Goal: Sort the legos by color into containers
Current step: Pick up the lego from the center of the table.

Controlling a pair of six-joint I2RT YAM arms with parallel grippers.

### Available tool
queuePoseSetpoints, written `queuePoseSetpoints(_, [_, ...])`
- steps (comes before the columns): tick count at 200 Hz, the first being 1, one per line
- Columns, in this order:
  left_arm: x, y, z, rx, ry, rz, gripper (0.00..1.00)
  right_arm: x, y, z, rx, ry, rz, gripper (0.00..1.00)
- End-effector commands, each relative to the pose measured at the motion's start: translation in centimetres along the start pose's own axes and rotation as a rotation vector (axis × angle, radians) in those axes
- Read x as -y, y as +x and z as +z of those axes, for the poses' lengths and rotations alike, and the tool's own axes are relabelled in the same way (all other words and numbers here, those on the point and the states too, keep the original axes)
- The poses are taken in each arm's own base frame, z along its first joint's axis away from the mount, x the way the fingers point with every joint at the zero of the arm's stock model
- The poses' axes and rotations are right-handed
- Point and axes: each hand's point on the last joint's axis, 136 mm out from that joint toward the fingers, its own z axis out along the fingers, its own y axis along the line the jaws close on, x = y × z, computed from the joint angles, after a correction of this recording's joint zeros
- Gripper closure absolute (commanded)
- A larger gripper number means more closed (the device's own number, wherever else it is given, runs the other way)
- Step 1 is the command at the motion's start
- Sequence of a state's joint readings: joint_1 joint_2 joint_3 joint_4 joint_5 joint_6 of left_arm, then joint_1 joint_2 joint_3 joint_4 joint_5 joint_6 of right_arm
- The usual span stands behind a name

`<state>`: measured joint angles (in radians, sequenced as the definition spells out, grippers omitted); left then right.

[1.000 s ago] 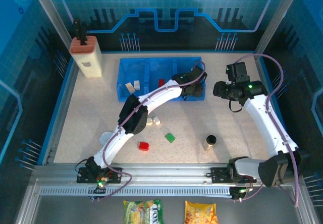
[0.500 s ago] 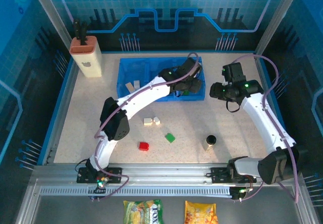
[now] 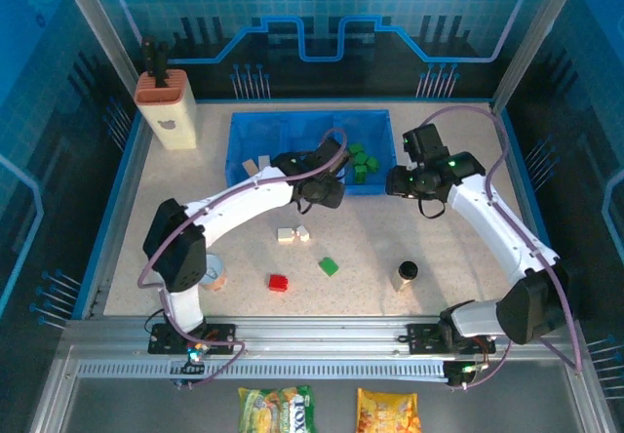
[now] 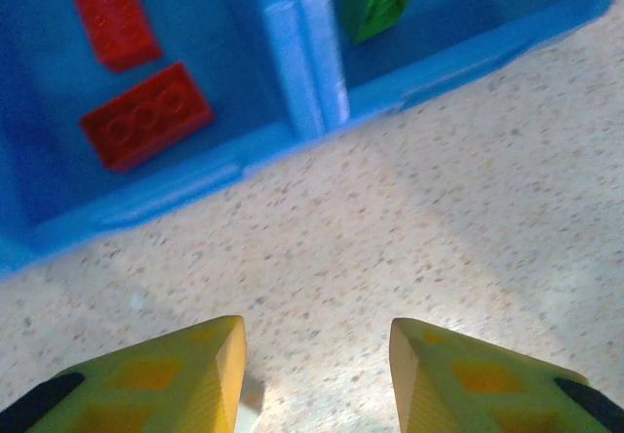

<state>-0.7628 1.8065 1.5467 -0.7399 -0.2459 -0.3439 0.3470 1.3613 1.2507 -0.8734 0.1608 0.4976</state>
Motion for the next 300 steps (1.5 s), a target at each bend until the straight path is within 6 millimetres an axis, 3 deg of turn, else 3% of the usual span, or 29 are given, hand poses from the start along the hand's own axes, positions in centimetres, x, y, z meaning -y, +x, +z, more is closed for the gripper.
queuePoseSetpoints(1, [-1.4, 2.2, -0.8, -0.060, 0.009, -0.028, 0.56, -0.4, -0.5, -0.2, 0.014, 0.011, 0.002, 0.48])
queuePoseSetpoints(42, [-4.3, 6.1, 0.4, -0.196, -0.016, -0.092, 0.55, -0.6, -0.4, 0.0, 0.012, 0.015, -0.004, 0.48])
queuePoseSetpoints(86, [-3.1, 8.6, 1.6, -0.285, 0.132, 0.125, 0.52, -0.8, -0.4, 0.2, 0.008, 0.013, -0.009, 0.48])
queuePoseSetpoints(116, [-4.5, 8.5, 2.6, -0.285, 0.073, 0.261, 0.49, -0.8, -0.4, 0.4, 0.005, 0.017, -0.012, 0.48])
queuePoseSetpoints(149, [-3.8, 8.4, 3.7, -0.283, 0.107, 0.323, 0.46, -1.2, -0.4, 0.6, -0.001, 0.009, -0.016, 0.48])
queuePoseSetpoints(300, [-4.0, 11.5, 7.8, -0.396, 0.090, 0.412, 0.47, -1.1, -0.4, 0.5, -0.005, 0.024, -0.031, 0.48])
